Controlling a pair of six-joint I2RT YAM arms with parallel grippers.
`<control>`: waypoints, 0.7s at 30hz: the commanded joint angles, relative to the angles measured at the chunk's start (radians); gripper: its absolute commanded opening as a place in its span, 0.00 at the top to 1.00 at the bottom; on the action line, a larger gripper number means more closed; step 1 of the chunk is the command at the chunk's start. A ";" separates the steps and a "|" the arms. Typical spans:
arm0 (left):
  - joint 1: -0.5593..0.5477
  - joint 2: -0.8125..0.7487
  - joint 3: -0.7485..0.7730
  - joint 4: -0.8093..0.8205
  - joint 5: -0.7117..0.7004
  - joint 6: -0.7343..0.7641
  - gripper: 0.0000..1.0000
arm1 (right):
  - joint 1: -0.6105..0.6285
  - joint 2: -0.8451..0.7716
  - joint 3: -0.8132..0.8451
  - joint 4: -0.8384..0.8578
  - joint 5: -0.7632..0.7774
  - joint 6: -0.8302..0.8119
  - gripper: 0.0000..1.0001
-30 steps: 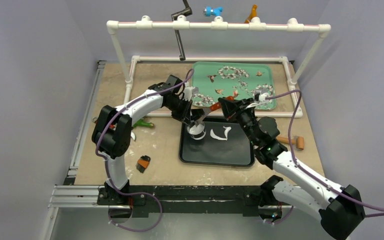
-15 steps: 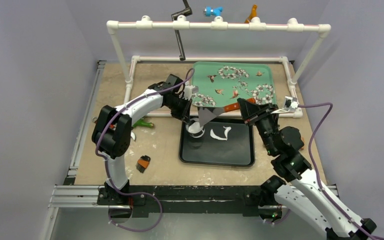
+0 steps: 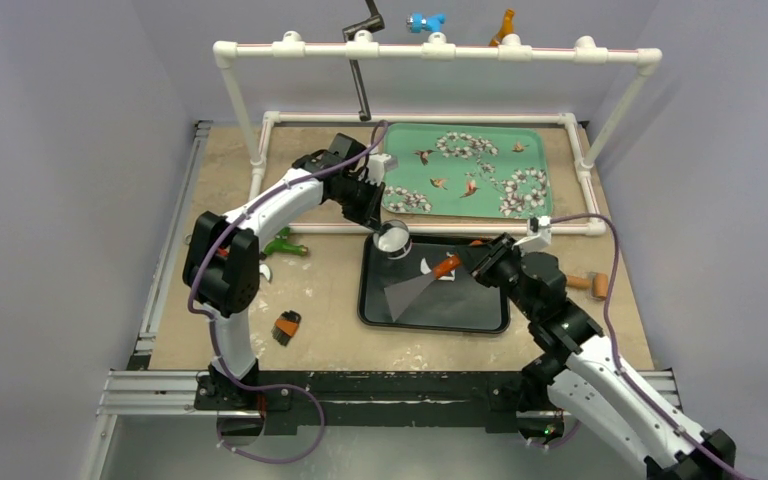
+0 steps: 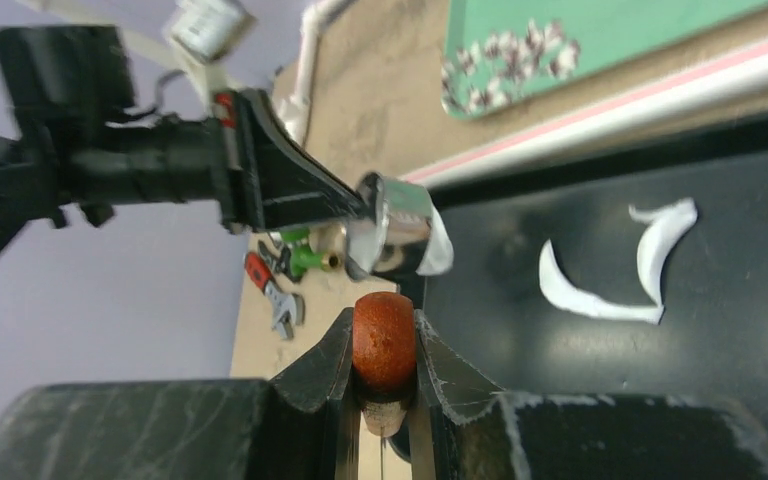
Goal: Roll out the dumpling wrappers from the dough
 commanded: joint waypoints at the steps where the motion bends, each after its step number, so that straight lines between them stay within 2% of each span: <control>1: 0.007 -0.059 0.029 -0.020 0.010 0.015 1.00 | -0.052 0.097 -0.147 0.259 -0.168 0.195 1.00; 5: 0.007 -0.105 -0.016 -0.007 0.024 0.010 1.00 | -0.092 0.212 -0.221 0.504 -0.192 0.271 1.00; 10: 0.005 -0.125 -0.060 0.010 0.049 -0.007 1.00 | -0.096 0.323 -0.225 0.616 -0.184 0.307 1.00; 15: 0.005 -0.120 -0.084 0.036 0.047 -0.012 1.00 | -0.097 0.362 -0.234 0.654 -0.172 0.339 1.00; 21: -0.004 -0.125 -0.107 0.050 0.057 -0.017 1.00 | -0.111 0.317 -0.268 0.628 -0.068 0.386 1.00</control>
